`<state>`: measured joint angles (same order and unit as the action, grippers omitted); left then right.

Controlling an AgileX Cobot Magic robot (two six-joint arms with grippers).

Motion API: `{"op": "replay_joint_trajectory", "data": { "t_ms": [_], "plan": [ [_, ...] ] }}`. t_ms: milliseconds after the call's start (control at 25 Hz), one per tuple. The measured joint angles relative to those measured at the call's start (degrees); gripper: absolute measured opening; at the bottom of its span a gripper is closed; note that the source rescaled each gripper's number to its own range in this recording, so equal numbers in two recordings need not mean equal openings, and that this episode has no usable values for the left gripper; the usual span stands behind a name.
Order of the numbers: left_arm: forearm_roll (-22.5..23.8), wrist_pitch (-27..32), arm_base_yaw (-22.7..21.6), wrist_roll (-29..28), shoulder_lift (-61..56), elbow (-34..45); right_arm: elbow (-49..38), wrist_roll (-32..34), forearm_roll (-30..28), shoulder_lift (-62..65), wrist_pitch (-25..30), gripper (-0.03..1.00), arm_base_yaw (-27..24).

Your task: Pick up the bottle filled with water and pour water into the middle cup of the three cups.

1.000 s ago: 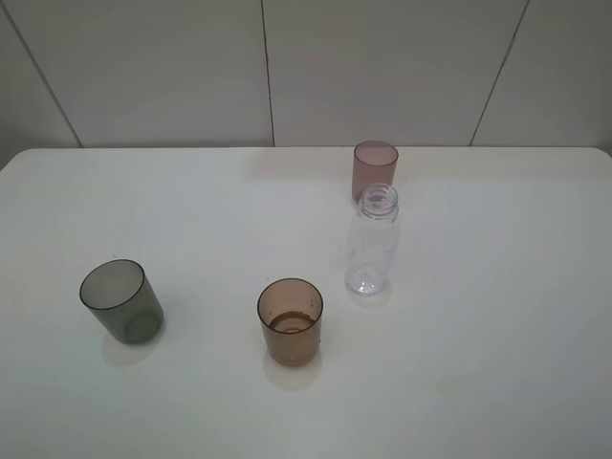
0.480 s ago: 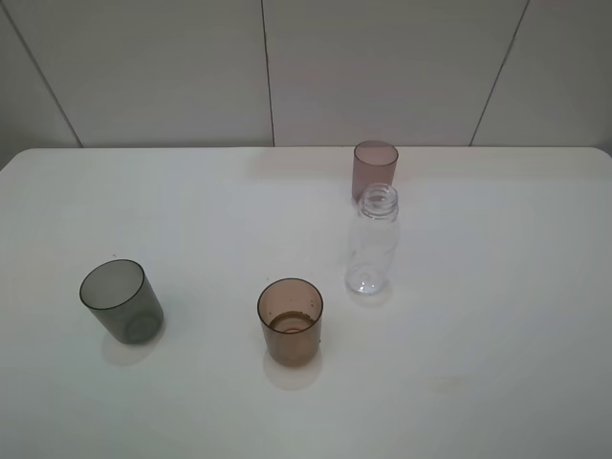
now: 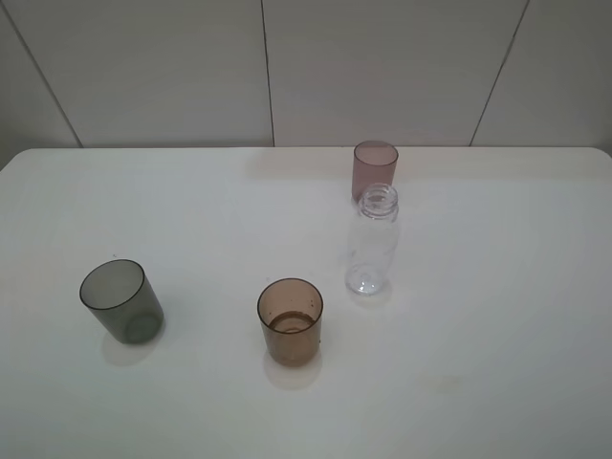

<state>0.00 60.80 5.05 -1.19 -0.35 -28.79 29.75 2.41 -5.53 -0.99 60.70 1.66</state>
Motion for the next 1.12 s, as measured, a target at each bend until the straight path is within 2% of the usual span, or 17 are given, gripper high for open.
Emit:
{"op": "replay_joint_trajectory", "data": {
  "t_ms": [120,240,1120],
  "plan": [
    [0.0,0.0,0.0,0.0,0.0,0.0,0.0,-0.1,0.1,0.0,0.0,1.0,-4.5],
    [0.0,0.0,0.0,0.0,0.0,0.0,0.0,-0.7,0.9,1.1,0.0,1.0,-6.9],
    [0.0,0.0,0.0,0.0,0.0,0.0,0.0,-1.9,1.8,1.1,0.0,1.0,-7.1]
  ]
}}
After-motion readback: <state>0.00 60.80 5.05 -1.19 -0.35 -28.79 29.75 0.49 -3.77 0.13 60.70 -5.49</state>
